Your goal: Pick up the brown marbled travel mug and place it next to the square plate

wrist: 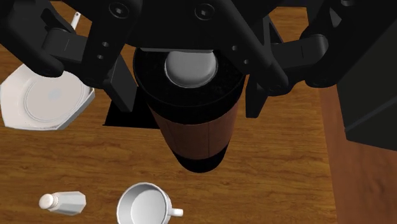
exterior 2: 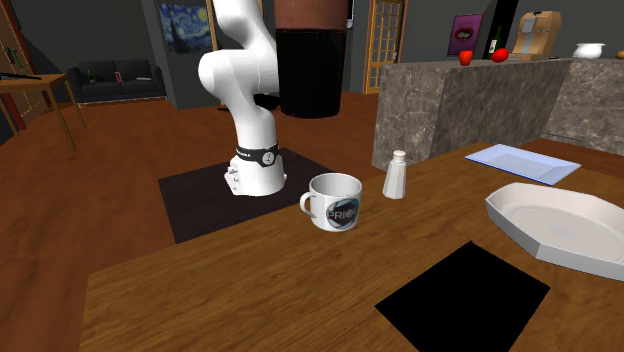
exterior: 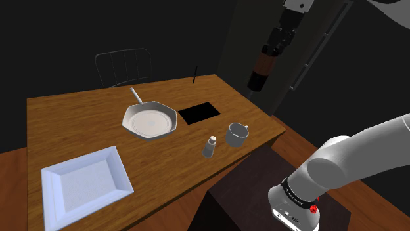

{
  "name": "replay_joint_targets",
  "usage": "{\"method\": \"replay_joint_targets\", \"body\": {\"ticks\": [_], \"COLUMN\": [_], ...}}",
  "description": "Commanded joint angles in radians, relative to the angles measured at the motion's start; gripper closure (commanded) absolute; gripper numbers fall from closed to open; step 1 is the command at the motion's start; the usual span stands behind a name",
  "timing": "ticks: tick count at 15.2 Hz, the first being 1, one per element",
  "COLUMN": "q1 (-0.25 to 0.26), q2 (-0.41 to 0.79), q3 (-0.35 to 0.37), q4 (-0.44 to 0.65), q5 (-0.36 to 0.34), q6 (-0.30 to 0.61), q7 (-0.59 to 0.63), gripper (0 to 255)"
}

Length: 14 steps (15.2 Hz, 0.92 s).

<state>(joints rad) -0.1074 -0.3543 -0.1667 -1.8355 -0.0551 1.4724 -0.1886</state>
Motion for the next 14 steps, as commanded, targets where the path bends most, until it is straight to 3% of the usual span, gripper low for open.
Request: {"method": "replay_joint_targets", "body": {"ticks": [1,3,14], "q1": [0.0,0.001,0.082], "q2": [0.009,0.015,-0.091], "q3": [0.0,0.0,0.196], "q4": [0.037,0.059,-0.04], "q5": [0.001,0.002,0.074], "q6": [-0.027,-0.043,-0.054], "q7": [-0.002,-0.002,0.273], "gripper": [255,255,255]}}
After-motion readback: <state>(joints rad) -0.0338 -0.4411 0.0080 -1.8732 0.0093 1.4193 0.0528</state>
